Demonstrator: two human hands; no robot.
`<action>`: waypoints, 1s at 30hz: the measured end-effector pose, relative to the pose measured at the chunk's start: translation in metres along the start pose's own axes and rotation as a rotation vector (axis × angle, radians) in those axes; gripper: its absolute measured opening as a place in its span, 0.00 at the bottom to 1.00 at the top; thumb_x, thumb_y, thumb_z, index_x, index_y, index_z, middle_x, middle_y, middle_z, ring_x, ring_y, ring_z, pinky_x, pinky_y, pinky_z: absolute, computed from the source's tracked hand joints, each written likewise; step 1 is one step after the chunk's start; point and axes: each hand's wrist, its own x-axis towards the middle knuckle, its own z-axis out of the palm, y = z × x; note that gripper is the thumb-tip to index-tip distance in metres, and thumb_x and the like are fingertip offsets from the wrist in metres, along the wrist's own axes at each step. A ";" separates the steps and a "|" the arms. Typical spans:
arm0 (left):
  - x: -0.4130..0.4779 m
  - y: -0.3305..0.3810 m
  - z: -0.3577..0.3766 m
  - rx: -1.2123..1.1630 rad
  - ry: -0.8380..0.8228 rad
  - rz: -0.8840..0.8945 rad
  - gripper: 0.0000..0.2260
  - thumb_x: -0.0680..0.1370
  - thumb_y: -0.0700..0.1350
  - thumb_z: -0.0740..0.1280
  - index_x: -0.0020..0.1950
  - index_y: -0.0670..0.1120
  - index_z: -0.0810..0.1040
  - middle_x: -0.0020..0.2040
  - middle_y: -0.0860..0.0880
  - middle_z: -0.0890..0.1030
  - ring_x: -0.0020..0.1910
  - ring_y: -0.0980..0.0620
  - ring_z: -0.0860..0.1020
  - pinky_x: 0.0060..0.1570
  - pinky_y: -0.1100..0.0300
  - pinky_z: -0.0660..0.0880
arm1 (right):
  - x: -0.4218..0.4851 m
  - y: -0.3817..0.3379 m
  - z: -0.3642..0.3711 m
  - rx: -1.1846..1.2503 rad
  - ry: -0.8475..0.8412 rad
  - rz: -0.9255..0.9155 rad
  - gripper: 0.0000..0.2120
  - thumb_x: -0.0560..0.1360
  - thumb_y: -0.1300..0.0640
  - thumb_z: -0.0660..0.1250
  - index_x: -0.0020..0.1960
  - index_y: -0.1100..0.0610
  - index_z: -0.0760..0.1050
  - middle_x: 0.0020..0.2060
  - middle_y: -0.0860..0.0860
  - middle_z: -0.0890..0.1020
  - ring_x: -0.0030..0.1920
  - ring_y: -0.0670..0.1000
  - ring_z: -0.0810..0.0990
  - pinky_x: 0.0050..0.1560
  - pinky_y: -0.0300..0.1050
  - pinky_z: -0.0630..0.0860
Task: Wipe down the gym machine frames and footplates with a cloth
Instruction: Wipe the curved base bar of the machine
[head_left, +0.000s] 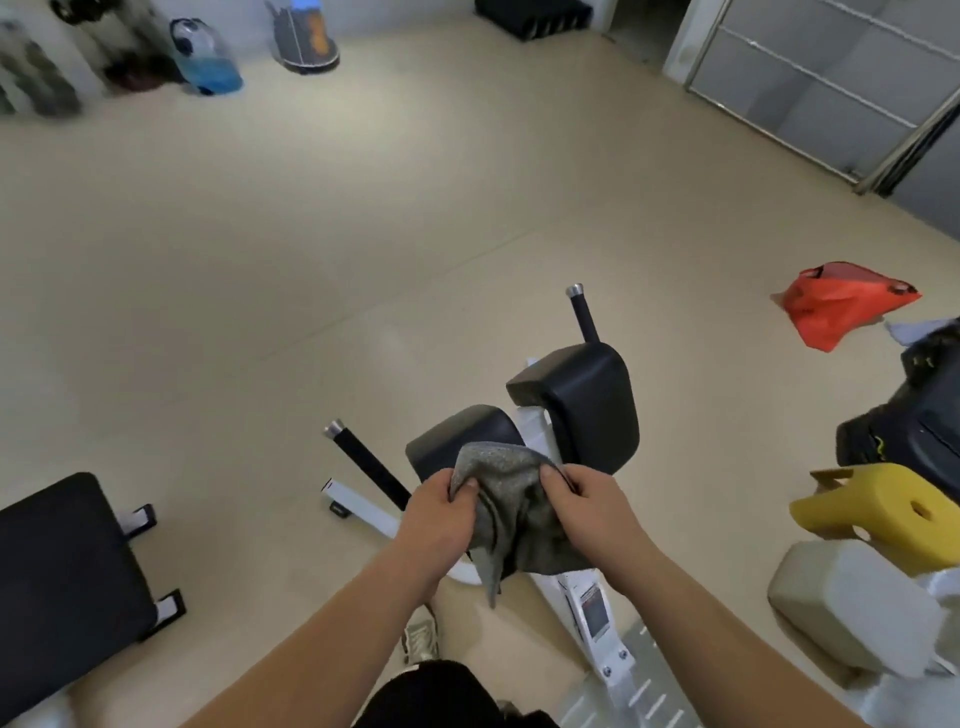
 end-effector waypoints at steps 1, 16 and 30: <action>0.004 -0.002 -0.003 -0.030 0.018 -0.019 0.11 0.85 0.52 0.58 0.53 0.51 0.78 0.51 0.50 0.82 0.51 0.51 0.80 0.57 0.51 0.79 | 0.004 -0.006 0.007 0.005 -0.019 0.000 0.20 0.83 0.48 0.63 0.34 0.55 0.68 0.29 0.49 0.72 0.34 0.48 0.71 0.36 0.41 0.68; 0.018 0.013 -0.006 -0.332 0.261 -0.040 0.04 0.82 0.44 0.65 0.53 0.52 0.78 0.49 0.50 0.83 0.50 0.51 0.81 0.47 0.57 0.78 | 0.053 -0.031 -0.005 0.072 -0.098 -0.136 0.05 0.81 0.53 0.68 0.51 0.46 0.83 0.44 0.44 0.86 0.48 0.44 0.83 0.50 0.40 0.79; 0.028 0.076 -0.016 -0.518 0.117 -0.026 0.21 0.85 0.60 0.56 0.50 0.53 0.85 0.43 0.51 0.88 0.44 0.52 0.87 0.38 0.65 0.80 | 0.084 -0.087 0.008 0.402 -0.316 0.057 0.16 0.84 0.43 0.62 0.56 0.51 0.84 0.48 0.50 0.88 0.53 0.53 0.86 0.61 0.56 0.81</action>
